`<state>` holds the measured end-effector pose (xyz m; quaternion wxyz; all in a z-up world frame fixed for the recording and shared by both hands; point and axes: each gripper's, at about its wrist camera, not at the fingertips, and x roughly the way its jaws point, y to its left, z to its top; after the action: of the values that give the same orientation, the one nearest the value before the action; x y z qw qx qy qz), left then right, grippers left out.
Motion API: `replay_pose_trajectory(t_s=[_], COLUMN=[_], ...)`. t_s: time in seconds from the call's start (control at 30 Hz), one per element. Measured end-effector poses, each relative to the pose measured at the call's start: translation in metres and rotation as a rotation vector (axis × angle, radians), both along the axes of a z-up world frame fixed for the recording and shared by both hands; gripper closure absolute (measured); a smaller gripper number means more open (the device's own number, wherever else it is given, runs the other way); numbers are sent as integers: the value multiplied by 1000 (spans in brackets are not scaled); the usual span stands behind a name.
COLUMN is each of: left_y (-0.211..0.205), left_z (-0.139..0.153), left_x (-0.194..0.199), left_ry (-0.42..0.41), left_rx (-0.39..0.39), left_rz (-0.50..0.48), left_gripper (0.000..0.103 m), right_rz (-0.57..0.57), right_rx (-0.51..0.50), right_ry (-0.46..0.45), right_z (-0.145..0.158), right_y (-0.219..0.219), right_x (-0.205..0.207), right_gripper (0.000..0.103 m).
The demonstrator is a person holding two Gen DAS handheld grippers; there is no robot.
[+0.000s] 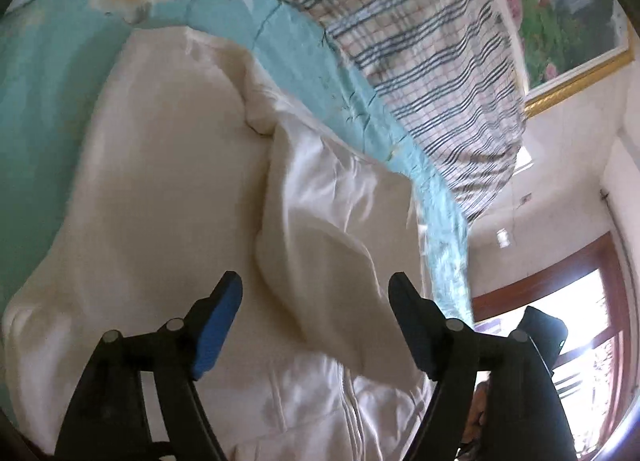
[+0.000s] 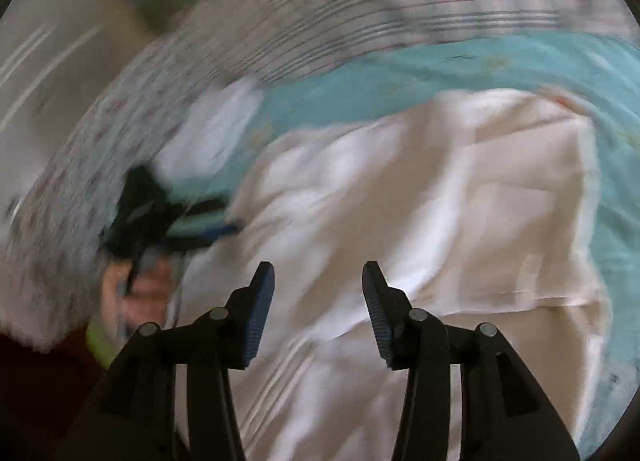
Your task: Fold large clothes
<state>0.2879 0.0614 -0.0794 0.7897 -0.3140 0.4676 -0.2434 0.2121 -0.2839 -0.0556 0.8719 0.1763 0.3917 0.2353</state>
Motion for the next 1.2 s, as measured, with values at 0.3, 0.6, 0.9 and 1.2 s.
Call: replay_pose_trajectory(t_s=[0.3,0.6,0.9,1.2], left_y=[-21,9,4,4], left_z=[-19,3,-19,61], left_x=[34,5,-3,19], left_ry=[13,-159,-114,-318], left_rx=[103,179,250,260], left_rz=[-36,59,64,81], left_gripper=[100,103,103,103], right_rz=[-166,-266,-298,-264], right_rx=[33,126,17,107], right_ry=[193,-23,80,-175], right_z=[-48,-29,-55,35], right_y=[-8,-32,-30,-30], right_x=[62,42,30,68], right_gripper=[86,101,101,101])
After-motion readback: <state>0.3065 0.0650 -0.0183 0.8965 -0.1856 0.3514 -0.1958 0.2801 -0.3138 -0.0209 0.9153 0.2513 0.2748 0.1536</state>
